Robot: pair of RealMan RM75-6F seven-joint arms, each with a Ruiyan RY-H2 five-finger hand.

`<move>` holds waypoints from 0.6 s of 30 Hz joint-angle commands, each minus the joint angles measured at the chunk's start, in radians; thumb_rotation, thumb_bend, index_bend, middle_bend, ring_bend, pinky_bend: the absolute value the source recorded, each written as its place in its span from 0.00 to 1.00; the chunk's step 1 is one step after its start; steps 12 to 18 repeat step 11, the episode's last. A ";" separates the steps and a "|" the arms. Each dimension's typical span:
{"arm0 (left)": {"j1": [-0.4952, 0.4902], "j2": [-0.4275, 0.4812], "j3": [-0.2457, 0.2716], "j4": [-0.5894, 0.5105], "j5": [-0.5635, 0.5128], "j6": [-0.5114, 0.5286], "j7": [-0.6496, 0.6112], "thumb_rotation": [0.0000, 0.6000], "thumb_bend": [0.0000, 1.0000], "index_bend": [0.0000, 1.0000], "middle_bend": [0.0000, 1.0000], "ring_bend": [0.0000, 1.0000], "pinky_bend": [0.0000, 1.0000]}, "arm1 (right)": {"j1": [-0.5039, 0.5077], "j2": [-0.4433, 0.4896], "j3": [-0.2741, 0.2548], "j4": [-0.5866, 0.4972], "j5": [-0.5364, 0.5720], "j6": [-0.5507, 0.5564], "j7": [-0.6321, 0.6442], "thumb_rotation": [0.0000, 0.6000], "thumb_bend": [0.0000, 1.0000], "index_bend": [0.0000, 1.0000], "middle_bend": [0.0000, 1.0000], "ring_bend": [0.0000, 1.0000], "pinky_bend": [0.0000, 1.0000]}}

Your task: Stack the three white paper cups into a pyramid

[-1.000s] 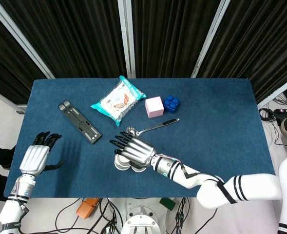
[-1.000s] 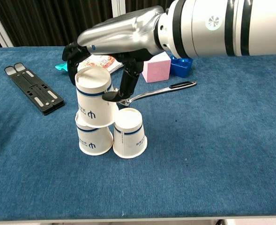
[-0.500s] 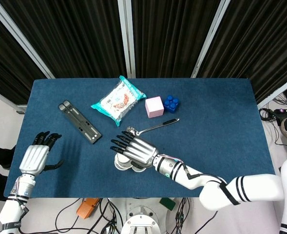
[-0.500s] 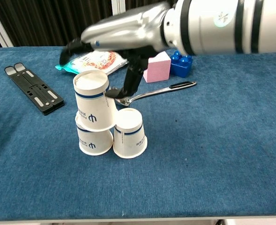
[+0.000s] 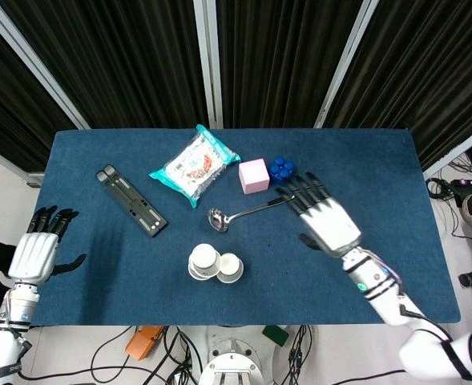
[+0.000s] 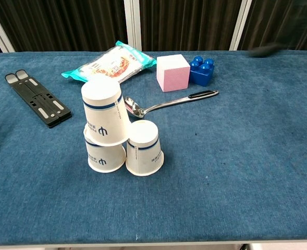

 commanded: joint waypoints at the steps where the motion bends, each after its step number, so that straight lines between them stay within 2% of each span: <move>1: 0.017 -0.011 0.004 0.034 0.036 0.037 -0.025 0.97 0.19 0.15 0.12 0.05 0.02 | -0.230 0.068 -0.110 0.110 -0.120 0.210 0.187 1.00 0.31 0.00 0.00 0.00 0.00; 6: 0.041 -0.012 0.024 0.050 0.083 0.080 -0.027 1.00 0.19 0.15 0.12 0.05 0.02 | -0.396 0.047 -0.149 0.249 -0.121 0.304 0.370 1.00 0.31 0.00 0.00 0.00 0.00; 10: 0.056 -0.006 0.033 0.032 0.086 0.088 -0.013 1.00 0.19 0.15 0.12 0.05 0.02 | -0.464 0.023 -0.150 0.329 -0.133 0.320 0.480 1.00 0.31 0.00 0.00 0.00 0.00; 18: 0.059 -0.006 0.034 0.028 0.084 0.089 -0.009 1.00 0.19 0.15 0.12 0.05 0.02 | -0.472 0.018 -0.146 0.343 -0.138 0.321 0.498 1.00 0.31 0.00 0.00 0.00 0.00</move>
